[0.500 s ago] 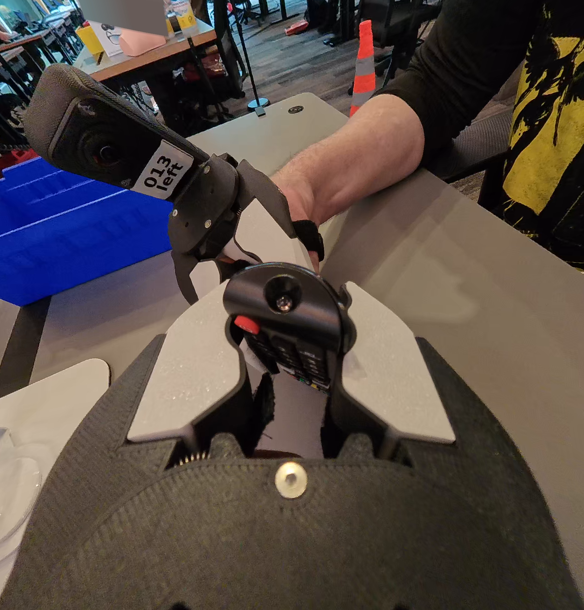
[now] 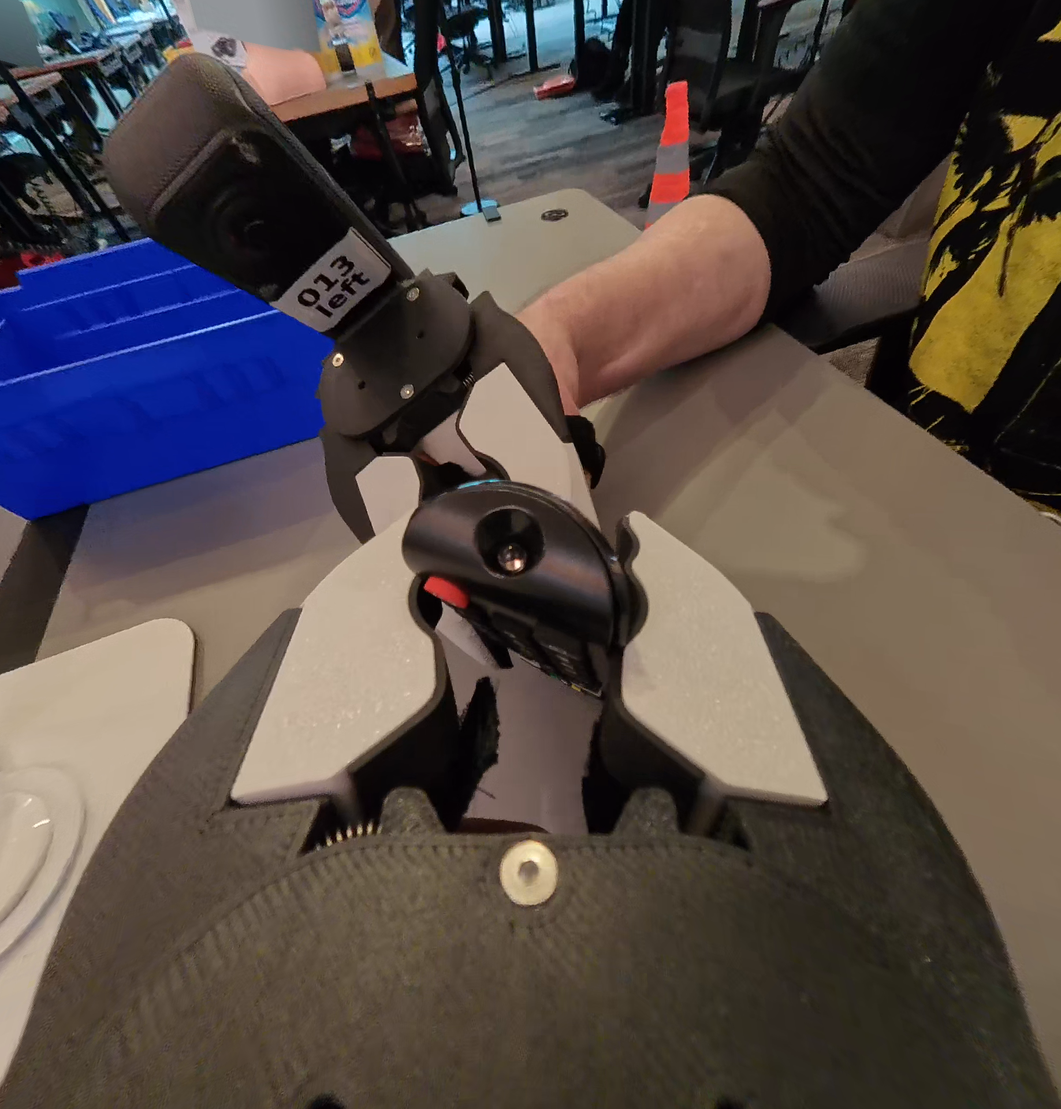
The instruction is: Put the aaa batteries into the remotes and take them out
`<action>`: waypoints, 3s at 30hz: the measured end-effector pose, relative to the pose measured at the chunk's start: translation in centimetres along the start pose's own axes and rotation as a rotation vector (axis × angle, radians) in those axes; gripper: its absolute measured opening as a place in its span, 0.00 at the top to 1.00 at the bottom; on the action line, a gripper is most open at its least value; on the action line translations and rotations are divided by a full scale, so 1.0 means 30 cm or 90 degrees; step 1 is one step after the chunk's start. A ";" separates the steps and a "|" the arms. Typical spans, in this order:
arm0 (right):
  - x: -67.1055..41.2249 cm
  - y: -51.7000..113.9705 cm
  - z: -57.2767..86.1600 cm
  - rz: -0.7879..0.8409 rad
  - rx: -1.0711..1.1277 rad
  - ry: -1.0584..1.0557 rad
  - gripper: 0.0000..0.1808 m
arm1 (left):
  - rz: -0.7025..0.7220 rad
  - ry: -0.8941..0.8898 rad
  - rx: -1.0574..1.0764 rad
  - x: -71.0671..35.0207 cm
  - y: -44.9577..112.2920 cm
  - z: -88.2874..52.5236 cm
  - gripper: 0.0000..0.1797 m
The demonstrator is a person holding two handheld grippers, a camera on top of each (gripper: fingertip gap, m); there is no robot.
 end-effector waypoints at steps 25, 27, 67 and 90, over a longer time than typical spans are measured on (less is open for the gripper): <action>-0.007 0.011 -0.003 0.130 -0.021 0.145 0.82 | 0.013 0.038 -0.085 0.000 -0.010 0.032 0.68; -0.009 0.011 -0.005 0.116 -0.021 0.135 0.82 | 0.008 0.042 -0.090 0.000 -0.010 0.035 0.67; -0.019 -0.034 0.038 0.113 0.063 0.044 0.76 | 0.156 -0.026 -0.120 -0.041 -0.105 -0.028 0.68; -0.088 -0.009 -0.048 0.089 0.071 -0.071 0.87 | 0.109 0.033 -0.049 -0.127 0.008 0.064 0.81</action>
Point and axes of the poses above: each gripper's, where its closed fingertips meet, y out along the fingers, x out of its underside, z = x × y across the jaws, the point moved 5 cm from there along -y, back along the fingers, and after that the axes turned 12 degrees about -y, right-handed, at the moved point
